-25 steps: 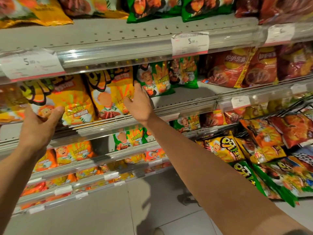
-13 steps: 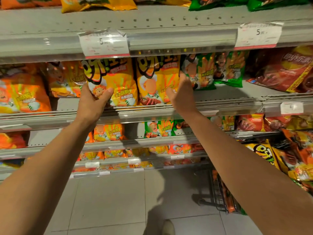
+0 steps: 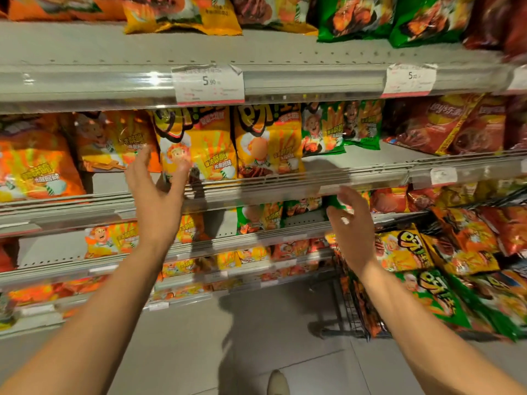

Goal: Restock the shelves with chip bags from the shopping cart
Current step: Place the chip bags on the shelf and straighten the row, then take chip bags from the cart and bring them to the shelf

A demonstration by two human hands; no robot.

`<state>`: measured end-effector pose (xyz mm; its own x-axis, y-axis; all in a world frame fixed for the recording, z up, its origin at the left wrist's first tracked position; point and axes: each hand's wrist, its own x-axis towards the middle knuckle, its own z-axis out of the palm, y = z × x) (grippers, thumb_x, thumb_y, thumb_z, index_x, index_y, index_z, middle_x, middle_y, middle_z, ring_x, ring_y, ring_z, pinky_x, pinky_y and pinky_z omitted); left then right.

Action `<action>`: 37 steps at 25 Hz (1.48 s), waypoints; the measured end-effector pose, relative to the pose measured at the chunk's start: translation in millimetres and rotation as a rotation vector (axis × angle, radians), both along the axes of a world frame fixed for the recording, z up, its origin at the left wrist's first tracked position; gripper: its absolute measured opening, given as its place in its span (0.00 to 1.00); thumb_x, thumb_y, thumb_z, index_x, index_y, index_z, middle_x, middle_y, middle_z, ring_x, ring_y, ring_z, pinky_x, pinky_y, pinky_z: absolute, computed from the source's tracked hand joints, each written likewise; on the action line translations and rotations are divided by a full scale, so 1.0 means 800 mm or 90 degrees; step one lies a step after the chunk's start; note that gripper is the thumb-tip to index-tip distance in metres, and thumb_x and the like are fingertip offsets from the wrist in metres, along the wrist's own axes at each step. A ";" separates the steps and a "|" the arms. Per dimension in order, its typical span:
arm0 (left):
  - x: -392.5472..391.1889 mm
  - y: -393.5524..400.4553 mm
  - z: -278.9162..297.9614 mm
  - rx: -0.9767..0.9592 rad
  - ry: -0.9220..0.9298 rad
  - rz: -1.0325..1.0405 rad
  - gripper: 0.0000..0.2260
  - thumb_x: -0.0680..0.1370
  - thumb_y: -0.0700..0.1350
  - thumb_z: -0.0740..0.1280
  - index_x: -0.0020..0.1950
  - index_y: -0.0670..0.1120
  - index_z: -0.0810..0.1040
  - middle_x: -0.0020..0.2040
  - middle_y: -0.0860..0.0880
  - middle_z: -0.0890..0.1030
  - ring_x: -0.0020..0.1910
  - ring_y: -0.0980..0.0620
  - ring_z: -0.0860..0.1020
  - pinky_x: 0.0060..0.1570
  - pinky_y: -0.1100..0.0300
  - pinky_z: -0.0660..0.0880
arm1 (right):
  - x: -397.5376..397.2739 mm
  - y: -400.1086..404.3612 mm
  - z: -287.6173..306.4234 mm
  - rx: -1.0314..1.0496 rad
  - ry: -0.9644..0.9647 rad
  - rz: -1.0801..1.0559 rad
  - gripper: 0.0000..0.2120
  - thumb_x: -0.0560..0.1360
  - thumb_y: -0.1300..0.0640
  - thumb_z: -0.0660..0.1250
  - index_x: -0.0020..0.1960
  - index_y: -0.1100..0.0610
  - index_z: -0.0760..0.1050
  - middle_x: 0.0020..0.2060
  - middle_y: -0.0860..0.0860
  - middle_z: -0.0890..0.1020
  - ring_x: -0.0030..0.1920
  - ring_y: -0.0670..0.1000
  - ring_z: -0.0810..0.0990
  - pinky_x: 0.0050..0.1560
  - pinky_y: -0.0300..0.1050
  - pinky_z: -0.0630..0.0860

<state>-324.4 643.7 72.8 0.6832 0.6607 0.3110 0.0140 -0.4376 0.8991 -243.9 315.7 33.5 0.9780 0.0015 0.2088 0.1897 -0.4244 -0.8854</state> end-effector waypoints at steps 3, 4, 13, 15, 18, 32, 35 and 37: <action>-0.040 -0.052 -0.037 0.144 -0.022 -0.061 0.21 0.81 0.51 0.69 0.71 0.43 0.72 0.64 0.43 0.73 0.66 0.48 0.70 0.67 0.62 0.65 | -0.041 -0.037 -0.027 -0.026 0.048 -0.001 0.19 0.77 0.64 0.70 0.67 0.57 0.74 0.58 0.54 0.78 0.58 0.53 0.80 0.54 0.49 0.79; -0.048 -0.074 -0.049 0.142 0.017 -0.129 0.20 0.80 0.48 0.69 0.70 0.43 0.73 0.63 0.44 0.74 0.65 0.48 0.71 0.66 0.67 0.63 | -0.059 -0.051 -0.034 -0.049 0.057 -0.010 0.16 0.77 0.64 0.71 0.64 0.57 0.75 0.55 0.54 0.79 0.55 0.53 0.80 0.53 0.49 0.78; 0.024 -0.273 -0.070 0.134 0.195 -0.547 0.19 0.80 0.45 0.69 0.71 0.46 0.73 0.67 0.45 0.73 0.63 0.49 0.72 0.63 0.59 0.69 | -0.195 -0.202 -0.066 -0.029 0.202 -0.213 0.20 0.77 0.64 0.71 0.67 0.55 0.74 0.62 0.54 0.77 0.63 0.54 0.77 0.63 0.47 0.76; 0.045 -0.319 -0.064 0.153 0.206 -0.620 0.19 0.80 0.45 0.70 0.70 0.45 0.74 0.66 0.45 0.73 0.61 0.51 0.73 0.61 0.62 0.66 | -0.203 -0.240 -0.069 -0.012 0.212 -0.266 0.19 0.77 0.64 0.70 0.67 0.55 0.75 0.59 0.55 0.78 0.59 0.55 0.79 0.59 0.56 0.78; 0.075 -0.378 -0.069 0.182 0.228 -0.692 0.18 0.79 0.46 0.71 0.68 0.46 0.76 0.63 0.48 0.74 0.60 0.51 0.74 0.58 0.65 0.65 | -0.201 -0.289 -0.078 0.010 0.243 -0.316 0.19 0.78 0.62 0.71 0.67 0.57 0.74 0.57 0.55 0.80 0.57 0.54 0.80 0.57 0.51 0.79; 0.228 -0.605 -0.190 0.301 0.581 -0.680 0.21 0.79 0.47 0.71 0.69 0.41 0.74 0.62 0.37 0.73 0.63 0.38 0.72 0.59 0.50 0.69 | -0.025 -0.540 -0.138 0.144 0.388 -0.360 0.16 0.79 0.54 0.70 0.65 0.50 0.74 0.50 0.49 0.84 0.50 0.47 0.82 0.44 0.33 0.75; 0.257 -0.615 -0.216 0.325 0.617 -0.635 0.25 0.78 0.48 0.72 0.73 0.41 0.71 0.67 0.38 0.71 0.68 0.38 0.69 0.66 0.48 0.67 | 0.000 -0.534 -0.146 0.150 0.500 -0.254 0.12 0.79 0.56 0.70 0.61 0.56 0.76 0.46 0.52 0.84 0.45 0.50 0.83 0.47 0.43 0.79; 0.278 -0.613 -0.231 0.363 0.631 -0.592 0.28 0.78 0.50 0.71 0.76 0.44 0.68 0.71 0.38 0.67 0.71 0.37 0.66 0.70 0.44 0.66 | -0.002 -0.509 -0.154 0.221 0.625 -0.176 0.09 0.79 0.58 0.70 0.54 0.64 0.75 0.39 0.56 0.81 0.36 0.54 0.78 0.42 0.49 0.77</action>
